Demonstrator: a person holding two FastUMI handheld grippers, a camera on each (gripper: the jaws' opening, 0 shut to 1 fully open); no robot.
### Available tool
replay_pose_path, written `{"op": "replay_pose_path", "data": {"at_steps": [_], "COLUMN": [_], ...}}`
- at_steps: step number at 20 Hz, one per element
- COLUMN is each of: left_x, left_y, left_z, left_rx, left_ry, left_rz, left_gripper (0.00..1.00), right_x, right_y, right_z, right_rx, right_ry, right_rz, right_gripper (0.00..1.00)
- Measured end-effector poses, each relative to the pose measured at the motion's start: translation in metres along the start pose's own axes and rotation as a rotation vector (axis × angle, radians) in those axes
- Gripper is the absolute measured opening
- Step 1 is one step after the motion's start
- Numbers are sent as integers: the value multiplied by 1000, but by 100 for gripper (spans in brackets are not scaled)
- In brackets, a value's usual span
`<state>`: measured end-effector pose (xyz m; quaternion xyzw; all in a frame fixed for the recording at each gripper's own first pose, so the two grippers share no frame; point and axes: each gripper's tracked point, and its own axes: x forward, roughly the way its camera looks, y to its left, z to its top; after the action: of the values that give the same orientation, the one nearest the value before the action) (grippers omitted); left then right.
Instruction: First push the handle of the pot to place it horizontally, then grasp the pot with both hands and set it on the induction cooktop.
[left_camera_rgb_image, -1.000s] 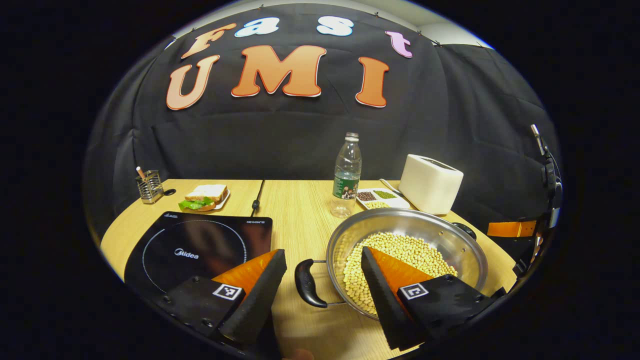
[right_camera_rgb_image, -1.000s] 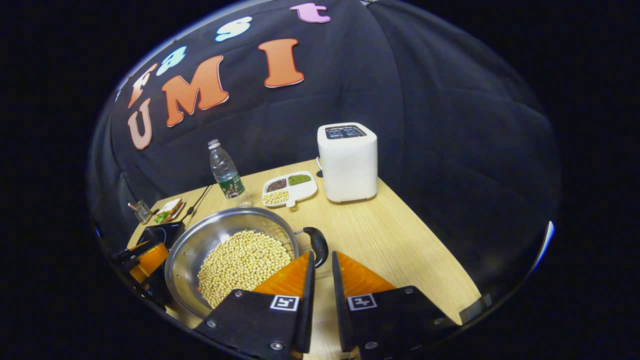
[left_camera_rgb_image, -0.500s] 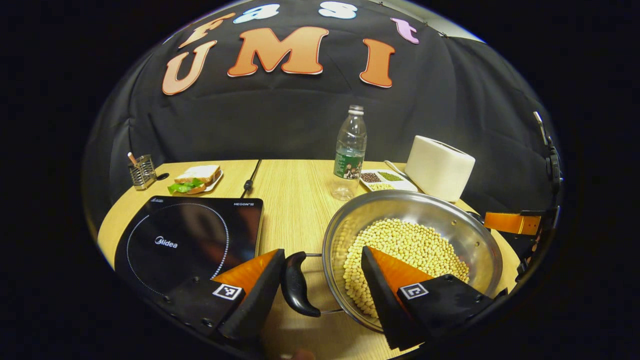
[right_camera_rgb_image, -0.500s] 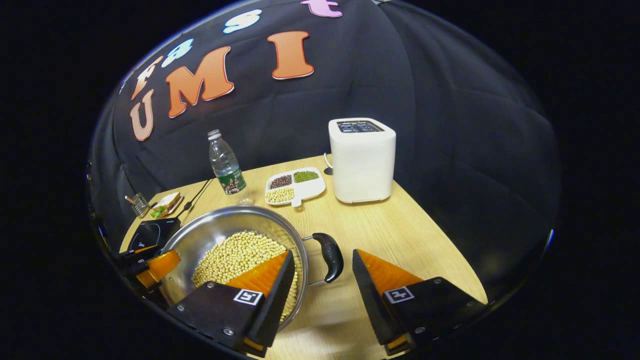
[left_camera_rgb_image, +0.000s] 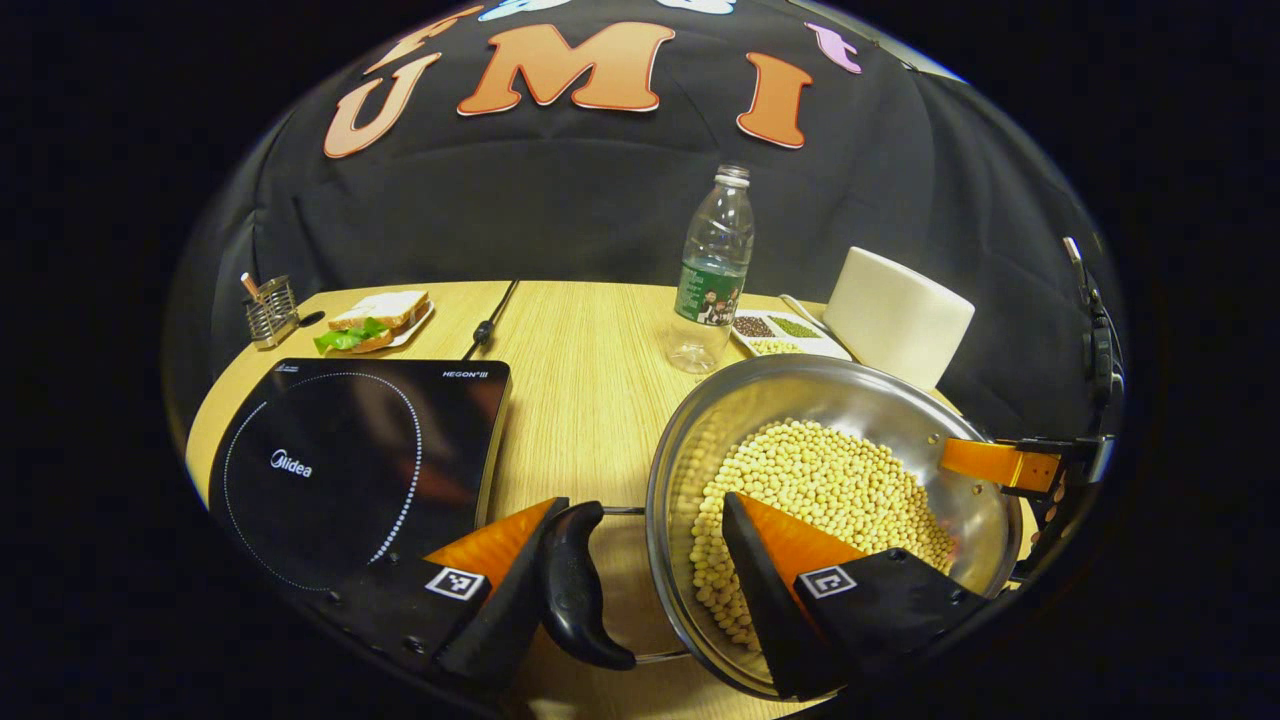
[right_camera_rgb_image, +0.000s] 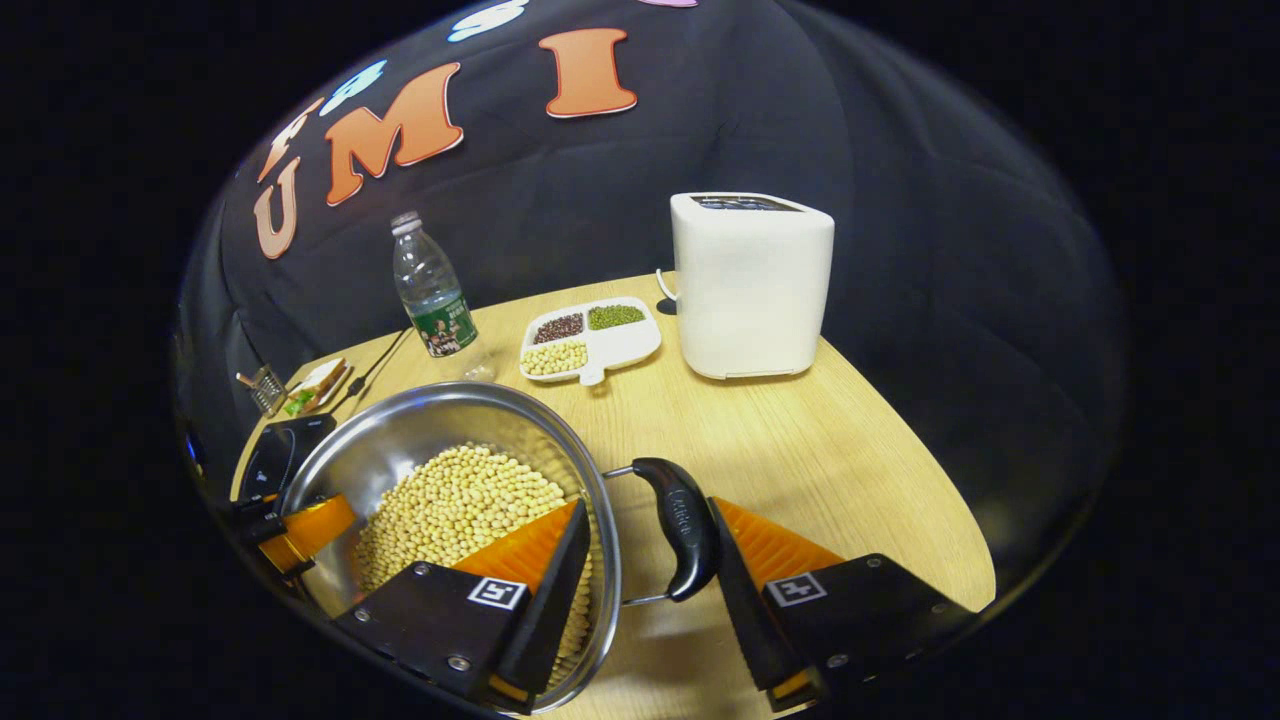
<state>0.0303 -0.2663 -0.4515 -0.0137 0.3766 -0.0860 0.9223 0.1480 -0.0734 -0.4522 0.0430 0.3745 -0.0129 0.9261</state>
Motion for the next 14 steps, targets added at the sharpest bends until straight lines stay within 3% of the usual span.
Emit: {"op": "replay_pose_path", "data": {"at_steps": [1, 5, 8, 9, 14], "left_x": [1, 2, -5, -10, -41], "left_y": [4, 5, 2, 1, -1], "left_z": [0, 3, -1, -1, 26], "left_rx": [-6, -40, -56, -60, -58], "left_ry": [1, 9, 26, 28, -26], "left_rz": [13, 17, 9, 0, -32], "left_gripper": [89, 71, 68, 72, 69], "right_x": [-1, -6, -14, -19, -58], "right_y": [0, -1, -2, -2, 2], "right_z": [1, 0, -5, -5, 18], "right_rx": [2, 8, 60, 75, 91], "right_ry": [-3, -10, -1, 0, -64], "right_rz": [2, -4, -9, -9, -23], "right_gripper": [70, 63, 56, 56, 56]}}
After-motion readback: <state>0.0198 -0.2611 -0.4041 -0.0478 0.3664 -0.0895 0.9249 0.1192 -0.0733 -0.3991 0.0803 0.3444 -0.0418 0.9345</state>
